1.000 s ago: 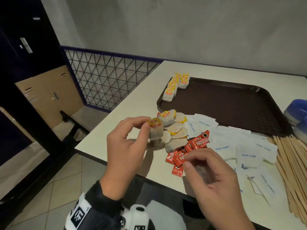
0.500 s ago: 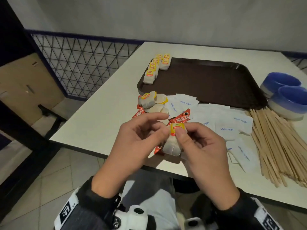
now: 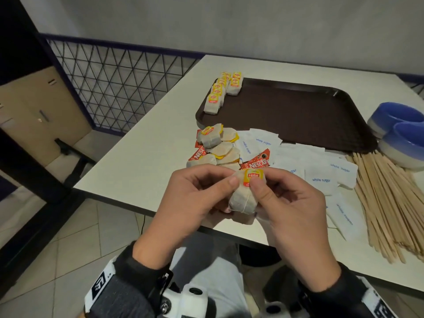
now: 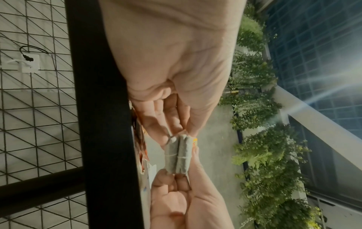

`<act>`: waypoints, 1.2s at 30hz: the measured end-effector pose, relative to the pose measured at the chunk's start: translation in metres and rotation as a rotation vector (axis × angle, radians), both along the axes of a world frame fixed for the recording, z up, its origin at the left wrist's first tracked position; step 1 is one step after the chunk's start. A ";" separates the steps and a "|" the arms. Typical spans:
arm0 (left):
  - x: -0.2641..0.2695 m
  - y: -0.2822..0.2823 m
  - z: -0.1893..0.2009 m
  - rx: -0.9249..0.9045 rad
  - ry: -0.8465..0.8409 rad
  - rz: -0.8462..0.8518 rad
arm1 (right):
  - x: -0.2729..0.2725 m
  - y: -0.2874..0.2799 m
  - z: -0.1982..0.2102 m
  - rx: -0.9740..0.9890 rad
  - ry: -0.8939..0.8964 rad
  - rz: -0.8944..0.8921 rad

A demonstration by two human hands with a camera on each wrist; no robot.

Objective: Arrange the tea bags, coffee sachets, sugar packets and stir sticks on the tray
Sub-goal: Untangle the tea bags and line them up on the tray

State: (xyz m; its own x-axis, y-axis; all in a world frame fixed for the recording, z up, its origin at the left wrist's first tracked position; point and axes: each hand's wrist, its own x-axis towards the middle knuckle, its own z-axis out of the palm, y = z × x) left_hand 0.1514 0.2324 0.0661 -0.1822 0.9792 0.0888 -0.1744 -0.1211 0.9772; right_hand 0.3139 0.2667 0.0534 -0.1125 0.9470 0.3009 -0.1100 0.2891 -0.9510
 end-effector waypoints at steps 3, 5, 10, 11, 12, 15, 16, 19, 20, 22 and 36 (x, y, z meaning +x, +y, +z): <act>-0.002 0.001 -0.002 0.001 -0.032 0.019 | 0.000 0.001 -0.001 -0.017 0.016 -0.009; -0.003 0.001 -0.003 -0.002 -0.043 0.036 | 0.001 0.000 -0.001 -0.025 0.042 -0.011; -0.003 0.003 -0.007 0.003 -0.068 0.087 | 0.003 -0.004 0.006 -0.026 0.059 0.029; -0.003 0.004 -0.007 -0.003 -0.071 0.100 | 0.003 -0.005 0.007 -0.040 0.067 0.041; -0.003 0.004 -0.007 -0.008 -0.076 0.112 | 0.003 -0.005 0.007 -0.059 0.074 0.051; -0.003 0.003 -0.007 -0.018 -0.091 0.136 | 0.004 -0.004 0.007 -0.126 0.129 0.081; -0.003 0.003 -0.006 -0.019 -0.094 0.139 | 0.005 -0.004 0.007 -0.151 0.159 0.098; -0.002 0.003 -0.006 -0.007 -0.086 0.144 | 0.006 0.000 0.007 -0.222 0.267 0.155; -0.002 0.003 -0.006 0.004 -0.071 0.143 | 0.006 0.001 0.007 -0.235 0.296 0.170; -0.004 0.002 -0.007 0.023 -0.037 0.129 | 0.005 0.004 0.006 -0.236 0.313 0.186; -0.002 -0.005 -0.001 0.064 0.012 0.054 | 0.000 -0.001 0.007 -0.112 0.112 0.061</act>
State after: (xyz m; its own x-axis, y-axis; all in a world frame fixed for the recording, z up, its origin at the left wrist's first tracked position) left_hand 0.1493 0.2274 0.0649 -0.2336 0.9602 0.1532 -0.1538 -0.1920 0.9693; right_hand 0.3139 0.2654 0.0602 -0.1425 0.9677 0.2081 -0.2313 0.1718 -0.9576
